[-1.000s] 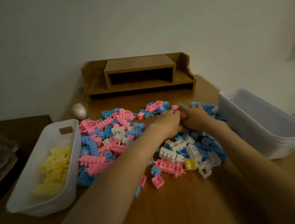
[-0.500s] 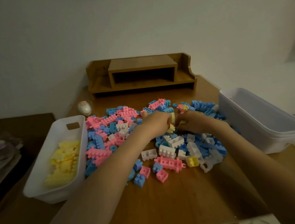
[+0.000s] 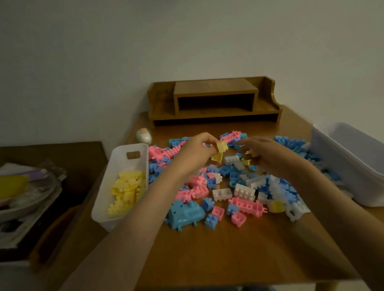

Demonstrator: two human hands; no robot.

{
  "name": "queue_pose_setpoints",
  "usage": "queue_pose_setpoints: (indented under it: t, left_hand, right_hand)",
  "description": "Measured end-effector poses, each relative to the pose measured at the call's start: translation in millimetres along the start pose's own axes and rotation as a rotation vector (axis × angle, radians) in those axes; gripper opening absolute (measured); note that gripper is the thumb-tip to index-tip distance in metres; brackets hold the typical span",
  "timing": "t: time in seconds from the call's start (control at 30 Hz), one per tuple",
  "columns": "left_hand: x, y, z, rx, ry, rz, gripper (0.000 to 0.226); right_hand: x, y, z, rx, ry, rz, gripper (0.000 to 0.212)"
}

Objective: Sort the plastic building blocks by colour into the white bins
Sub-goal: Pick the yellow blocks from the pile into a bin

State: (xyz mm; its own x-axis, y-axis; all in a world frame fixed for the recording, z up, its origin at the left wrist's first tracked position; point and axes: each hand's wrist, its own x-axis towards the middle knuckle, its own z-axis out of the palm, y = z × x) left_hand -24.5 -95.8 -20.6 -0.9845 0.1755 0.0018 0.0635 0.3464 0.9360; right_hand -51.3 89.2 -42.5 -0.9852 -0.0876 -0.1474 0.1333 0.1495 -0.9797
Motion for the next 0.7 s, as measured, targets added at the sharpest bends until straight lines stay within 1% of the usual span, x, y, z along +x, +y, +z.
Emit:
queue_pose_setpoints:
  t: [0.07,0.1,0.13,0.17,0.23,0.3,0.37,0.43,0.47,0.53,0.57,0.6,0.63,0.7]
  left_hand:
    - [-11.7,-1.4,-8.0,-0.231,0.000,-0.072,0.008]
    - [-16.1,-2.6,-10.6,-0.310,0.003,-0.096,0.010]
    - [-20.1,-4.2,-13.0,-0.349,0.006,-0.111,0.012]
    - [-24.1,-6.0,-16.2,-0.358,0.012,-0.120,0.012]
    - [-30.7,-8.1,-24.5,-0.321,0.040,-0.114,0.009]
    - [-35.8,-8.7,-37.0,-0.222,0.092,-0.073,0.008]
    - [-40.8,-9.8,-52.9,0.008,0.176,-0.010,0.010]
    - [-48.9,-13.1,-74.3,0.316,0.293,0.037,0.011]
    - [-51.9,-15.4,-83.3,0.468,0.344,0.049,0.010]
    - [-59.3,-22.9,-103.7,0.717,0.433,0.035,0.011]
    - [-63.5,-27.8,-113.5,0.803,0.466,0.010,0.013]
    - [-67.2,-32.4,-122.3,0.856,0.486,-0.026,0.014]
    - [-70.5,-37.4,-130.4,0.877,0.494,-0.070,0.014]
    - [-72.9,-45.8,-138.9,0.878,0.459,-0.134,0.012]
  right_hand:
    - [-5.6,-8.3,15.1,0.482,-0.068,0.145,0.030]
    - [-9.0,-11.6,22.5,0.642,-0.086,0.214,0.033]
    - [-11.8,-14.1,30.5,0.740,-0.094,0.267,0.035]
    - [-13.9,-15.4,38.6,0.788,-0.099,0.303,0.037]
    - [-18.4,-18.1,55.4,0.799,-0.115,0.345,0.040]
    - [-22.1,-21.4,70.3,0.790,-0.137,0.348,0.041]
    - [-24.4,-27.8,83.1,0.728,-0.176,0.318,0.040]
    - [-26.9,-36.5,102.7,0.599,-0.250,0.253,0.034]
    - [-27.5,-39.8,111.6,0.504,-0.265,0.193,0.031]
    - [-27.2,-43.0,133.1,0.173,-0.267,-0.001,0.026]
    - [-30.1,-44.5,145.5,-0.012,-0.276,-0.108,0.024]
    - [-34.4,-45.8,158.5,-0.147,-0.298,-0.207,0.023]
    - [-39.5,-46.1,171.8,-0.214,-0.342,-0.287,0.024]
    - [-46.4,-40.9,196.7,-0.264,-0.429,-0.413,0.029]
